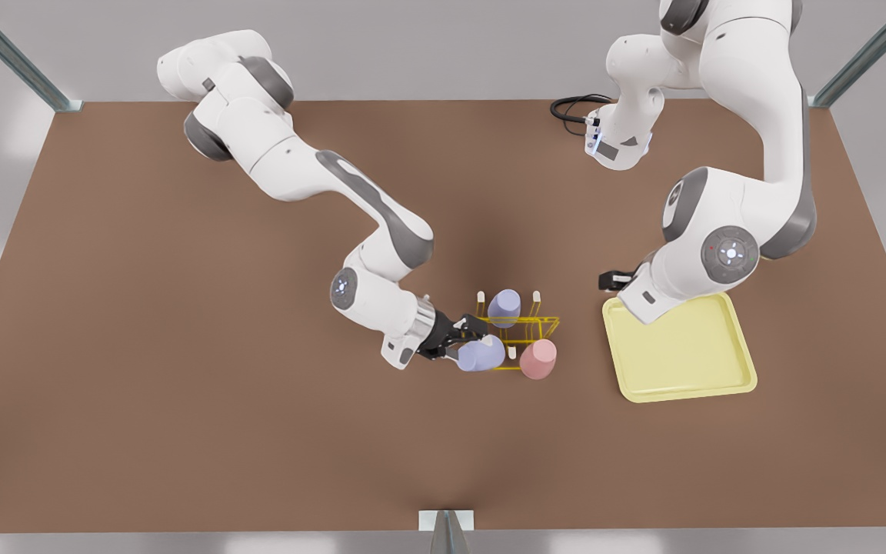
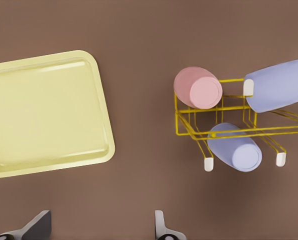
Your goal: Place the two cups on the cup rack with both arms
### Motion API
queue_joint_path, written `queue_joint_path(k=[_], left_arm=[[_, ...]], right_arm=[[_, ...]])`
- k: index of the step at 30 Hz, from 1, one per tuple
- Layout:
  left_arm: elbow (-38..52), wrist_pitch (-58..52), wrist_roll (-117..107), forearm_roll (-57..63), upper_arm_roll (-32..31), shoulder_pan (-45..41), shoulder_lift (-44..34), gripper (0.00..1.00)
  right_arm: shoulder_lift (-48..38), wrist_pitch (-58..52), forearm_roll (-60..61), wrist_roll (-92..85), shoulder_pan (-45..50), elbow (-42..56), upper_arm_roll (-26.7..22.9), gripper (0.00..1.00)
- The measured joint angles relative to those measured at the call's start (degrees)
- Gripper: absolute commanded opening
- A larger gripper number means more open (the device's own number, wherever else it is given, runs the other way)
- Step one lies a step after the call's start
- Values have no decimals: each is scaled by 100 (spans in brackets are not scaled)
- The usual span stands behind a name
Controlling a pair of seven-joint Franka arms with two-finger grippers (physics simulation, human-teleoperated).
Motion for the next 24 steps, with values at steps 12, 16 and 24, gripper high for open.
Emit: queue_joint_path(k=[12,16,24], left_arm=[[0,-89,140,-15,-2,9,-11,100],[1,-221,170,-33,-50,31,-60,100],[301,-699,205,-55,-215,21,-64,100]], right_arm=[[-2346,-3669,-3750,-139,-1857,-192,-1214,100],[-4085,-4692,-3614,-271,-1813,-1210,-1316,100],[-5237,-5555,-3165,-452,-2088,-2515,-1761,100]])
